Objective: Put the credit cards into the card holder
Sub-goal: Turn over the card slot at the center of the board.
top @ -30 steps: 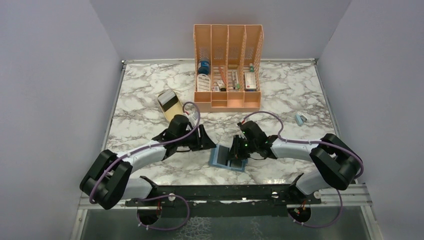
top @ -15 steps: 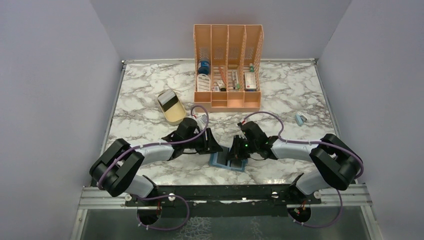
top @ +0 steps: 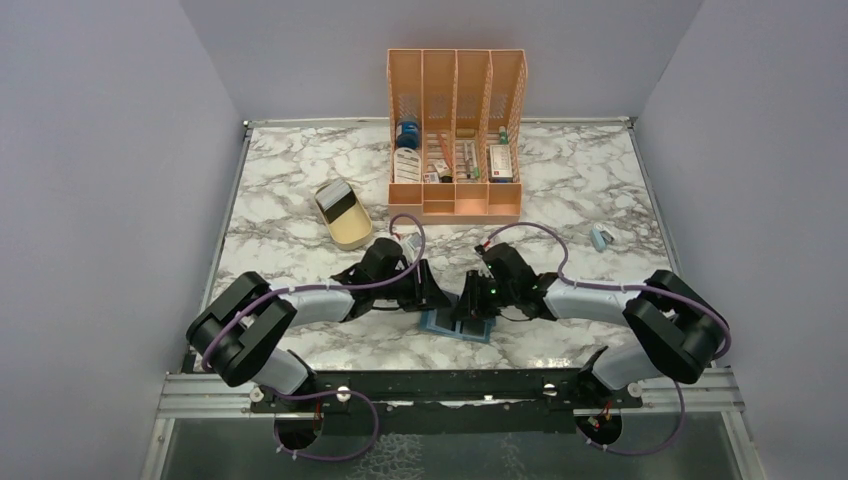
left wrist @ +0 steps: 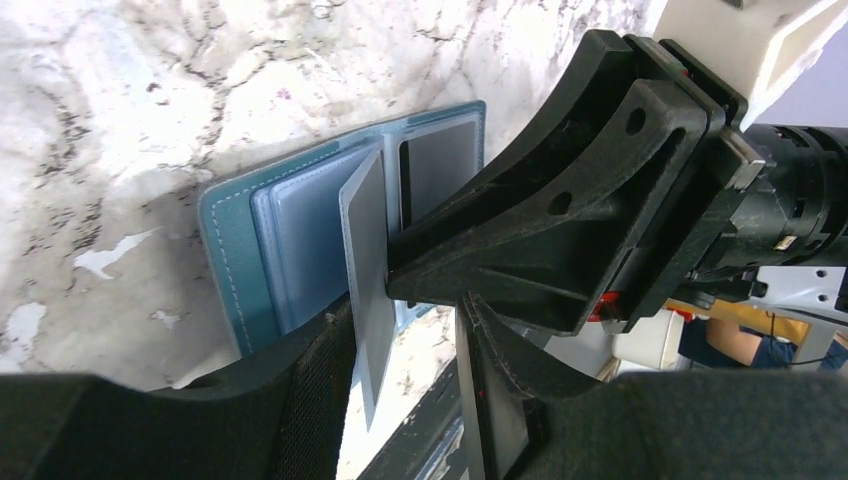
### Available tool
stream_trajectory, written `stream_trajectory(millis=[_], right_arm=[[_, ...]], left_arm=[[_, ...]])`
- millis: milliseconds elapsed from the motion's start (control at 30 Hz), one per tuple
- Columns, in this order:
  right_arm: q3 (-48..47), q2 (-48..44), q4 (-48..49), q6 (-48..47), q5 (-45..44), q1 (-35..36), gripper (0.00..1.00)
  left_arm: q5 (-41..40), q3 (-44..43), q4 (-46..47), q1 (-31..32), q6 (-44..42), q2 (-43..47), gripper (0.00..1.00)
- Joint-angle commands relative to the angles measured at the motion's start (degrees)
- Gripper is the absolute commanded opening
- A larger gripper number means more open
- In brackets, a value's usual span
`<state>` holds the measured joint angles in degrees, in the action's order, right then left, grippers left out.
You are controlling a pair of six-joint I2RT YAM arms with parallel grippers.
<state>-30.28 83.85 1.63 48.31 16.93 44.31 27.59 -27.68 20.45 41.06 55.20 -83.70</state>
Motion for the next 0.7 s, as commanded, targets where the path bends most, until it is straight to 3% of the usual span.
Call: stream_trajectory(millis=[0,300,667], right_arm=[[-1.3,-4.4,-6.5,-3.3,-4.9,0.3,0.25],[-1.3,-20.2,-18.1,-5.5,-14.6,0.3,0.35],[-1.0,-38.1,-26.6,-1.0,-26.6,0.3,0.38]], left_arm=[[-0.9,-2.4,2.2,1.1,1.7,1.0,0.42],[-1.4,-6.2,2.6,4.7,2.4,-2.1,0.42],[-3.2,-10.8,3.4,9.6,3.1,-6.5,0.42]])
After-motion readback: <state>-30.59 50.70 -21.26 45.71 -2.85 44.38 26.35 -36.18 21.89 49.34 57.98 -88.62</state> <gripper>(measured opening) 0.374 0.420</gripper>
